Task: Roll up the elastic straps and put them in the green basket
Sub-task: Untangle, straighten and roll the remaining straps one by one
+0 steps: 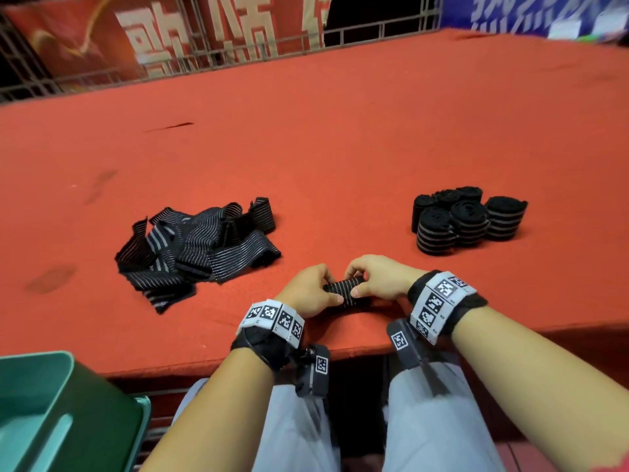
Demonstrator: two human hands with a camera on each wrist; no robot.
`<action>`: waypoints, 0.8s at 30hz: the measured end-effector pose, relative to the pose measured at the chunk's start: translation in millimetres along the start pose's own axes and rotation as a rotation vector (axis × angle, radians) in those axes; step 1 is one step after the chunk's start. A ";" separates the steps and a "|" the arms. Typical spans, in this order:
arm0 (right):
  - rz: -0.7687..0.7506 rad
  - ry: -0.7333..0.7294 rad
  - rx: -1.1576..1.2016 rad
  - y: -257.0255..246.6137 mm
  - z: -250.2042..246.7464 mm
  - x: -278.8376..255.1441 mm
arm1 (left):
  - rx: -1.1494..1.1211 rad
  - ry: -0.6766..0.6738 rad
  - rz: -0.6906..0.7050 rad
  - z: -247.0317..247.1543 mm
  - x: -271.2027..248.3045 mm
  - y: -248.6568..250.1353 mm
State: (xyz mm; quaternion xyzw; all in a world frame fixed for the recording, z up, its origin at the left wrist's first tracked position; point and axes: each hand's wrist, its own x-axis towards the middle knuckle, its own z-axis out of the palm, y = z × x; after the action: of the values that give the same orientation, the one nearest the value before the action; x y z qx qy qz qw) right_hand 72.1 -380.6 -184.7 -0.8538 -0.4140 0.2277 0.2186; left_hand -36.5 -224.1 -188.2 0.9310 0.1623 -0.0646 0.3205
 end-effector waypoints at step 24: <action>0.081 0.544 0.256 128.9 -248.5 -2.8 | -0.191 0.272 0.263 6.7 168.7 206.6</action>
State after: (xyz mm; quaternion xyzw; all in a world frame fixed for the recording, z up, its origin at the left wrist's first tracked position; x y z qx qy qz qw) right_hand 290.4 -501.2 -57.5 -0.8648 -0.2735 0.0494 0.4183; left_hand 192.8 -337.5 -112.4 0.9096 0.0869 0.1199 0.3882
